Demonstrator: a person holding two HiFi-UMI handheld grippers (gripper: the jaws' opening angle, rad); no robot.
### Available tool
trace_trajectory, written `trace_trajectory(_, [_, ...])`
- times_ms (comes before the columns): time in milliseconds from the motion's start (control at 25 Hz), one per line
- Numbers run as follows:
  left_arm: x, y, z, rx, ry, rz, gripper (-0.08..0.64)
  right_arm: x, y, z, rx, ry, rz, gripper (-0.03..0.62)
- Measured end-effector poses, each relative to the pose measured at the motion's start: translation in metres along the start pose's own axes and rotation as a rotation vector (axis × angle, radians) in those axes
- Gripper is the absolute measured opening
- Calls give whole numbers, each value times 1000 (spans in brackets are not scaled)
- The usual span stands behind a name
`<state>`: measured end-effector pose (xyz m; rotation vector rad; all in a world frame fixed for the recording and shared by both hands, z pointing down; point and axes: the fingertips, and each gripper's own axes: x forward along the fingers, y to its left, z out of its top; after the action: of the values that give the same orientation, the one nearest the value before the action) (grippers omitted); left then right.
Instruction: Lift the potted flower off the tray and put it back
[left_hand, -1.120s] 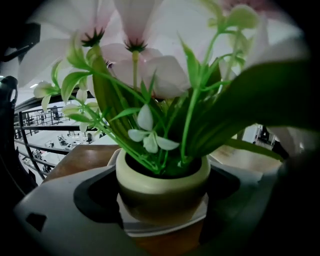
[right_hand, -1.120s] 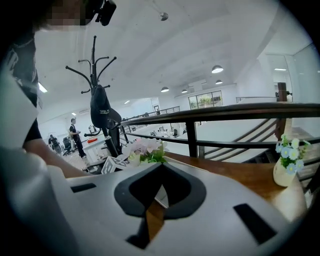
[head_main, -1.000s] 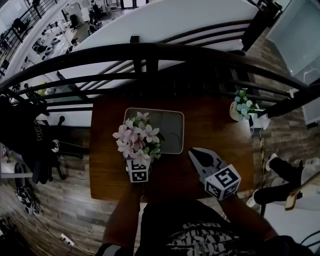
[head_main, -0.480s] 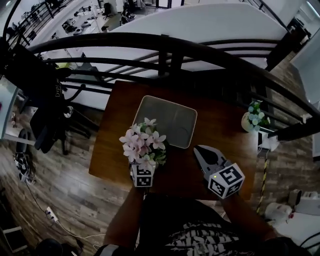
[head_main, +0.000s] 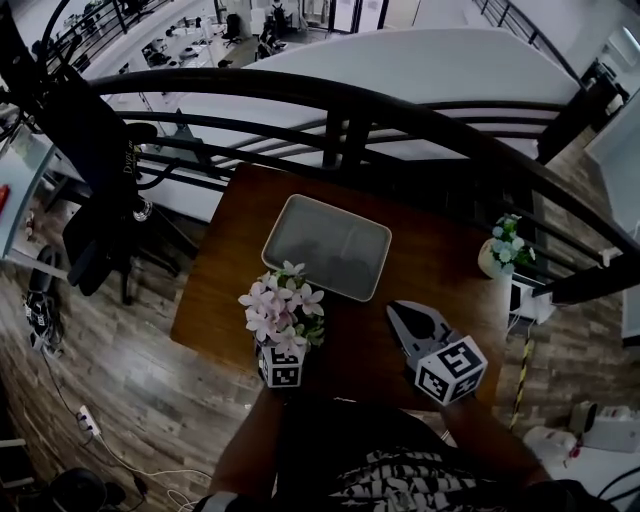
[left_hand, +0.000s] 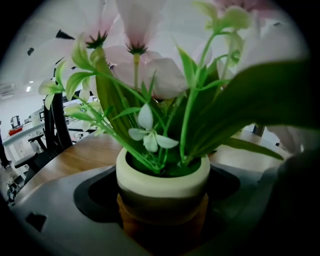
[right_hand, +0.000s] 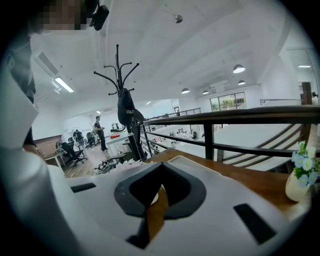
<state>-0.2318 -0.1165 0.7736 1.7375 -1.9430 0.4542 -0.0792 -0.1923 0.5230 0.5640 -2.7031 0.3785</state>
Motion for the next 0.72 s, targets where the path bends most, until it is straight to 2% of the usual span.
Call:
trace_trajectory(200, [4,-2,-1,-4,-25,5,492,-7,-5,-4,-5,-8,-7,-2])
trace_trajectory(440, [-9,3,17,13,-23,16,492,-8,-3,-1,3,-15,-4,-2])
trace_trajectory(600, [-20,2,0,4,-3,-10,491,-9,4,8,9,-32,14,-2])
trace_trajectory(720, [-41,2,4,13,2,2,491,-8,11,13,19,-42,31,-2])
